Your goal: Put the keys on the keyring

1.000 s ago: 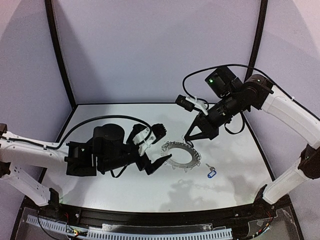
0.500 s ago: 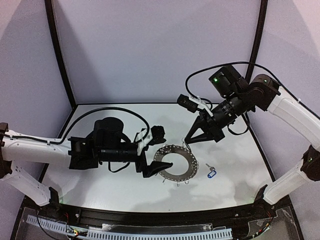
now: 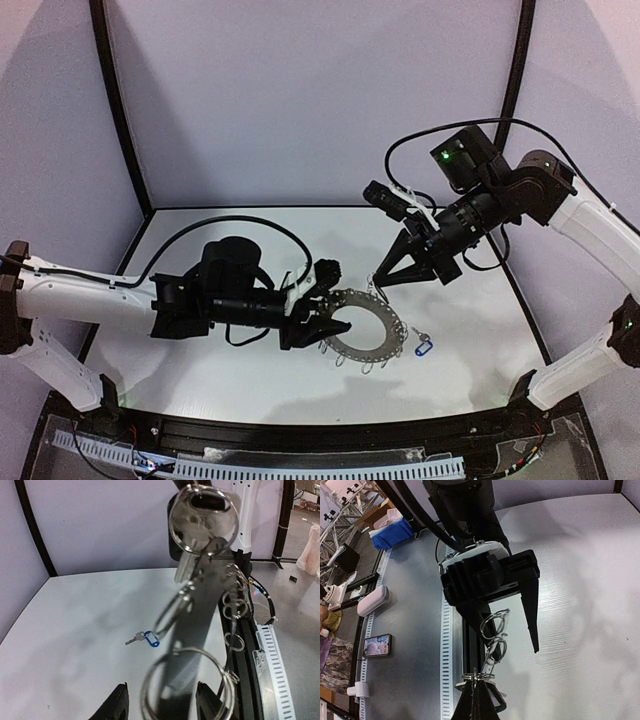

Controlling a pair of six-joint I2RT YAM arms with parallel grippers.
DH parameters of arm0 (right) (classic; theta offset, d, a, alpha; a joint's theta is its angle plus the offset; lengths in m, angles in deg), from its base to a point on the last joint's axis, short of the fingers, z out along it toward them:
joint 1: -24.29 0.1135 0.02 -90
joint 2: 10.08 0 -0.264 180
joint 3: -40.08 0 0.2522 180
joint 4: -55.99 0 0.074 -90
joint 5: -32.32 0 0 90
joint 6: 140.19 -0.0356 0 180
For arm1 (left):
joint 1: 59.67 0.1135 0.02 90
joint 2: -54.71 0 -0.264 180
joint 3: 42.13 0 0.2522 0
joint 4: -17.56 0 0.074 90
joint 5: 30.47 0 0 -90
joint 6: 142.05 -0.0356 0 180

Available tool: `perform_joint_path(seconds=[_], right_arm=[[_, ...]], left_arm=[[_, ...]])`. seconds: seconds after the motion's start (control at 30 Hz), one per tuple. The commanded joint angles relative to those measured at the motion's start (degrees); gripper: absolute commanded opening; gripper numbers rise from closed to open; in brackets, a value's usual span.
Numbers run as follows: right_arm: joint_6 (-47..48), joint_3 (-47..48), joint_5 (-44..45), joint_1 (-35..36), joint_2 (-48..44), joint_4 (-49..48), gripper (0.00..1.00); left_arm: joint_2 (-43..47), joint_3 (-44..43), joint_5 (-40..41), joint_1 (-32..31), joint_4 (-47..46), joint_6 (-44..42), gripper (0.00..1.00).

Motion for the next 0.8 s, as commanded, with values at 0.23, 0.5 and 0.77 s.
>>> perform_joint_path(seconds=[0.23, 0.5, 0.77], right_arm=[[-1.5, -3.1, 3.7, 0.4, -2.9, -5.1, 0.00], [-4.5, -6.9, 9.5, 0.4, -4.7, -6.8, 0.01], [-6.3, -10.2, 13.6, 0.5, -7.1, -8.8, 0.24]], left_arm=[[3.6, 0.7, 1.1, 0.2, 1.5, -0.3, 0.01], [7.9, 1.1, 18.4, 0.1, 5.7, -9.0, 0.01], [8.2, -0.1, 27.6, 0.0, 6.5, -23.7, 0.01]])
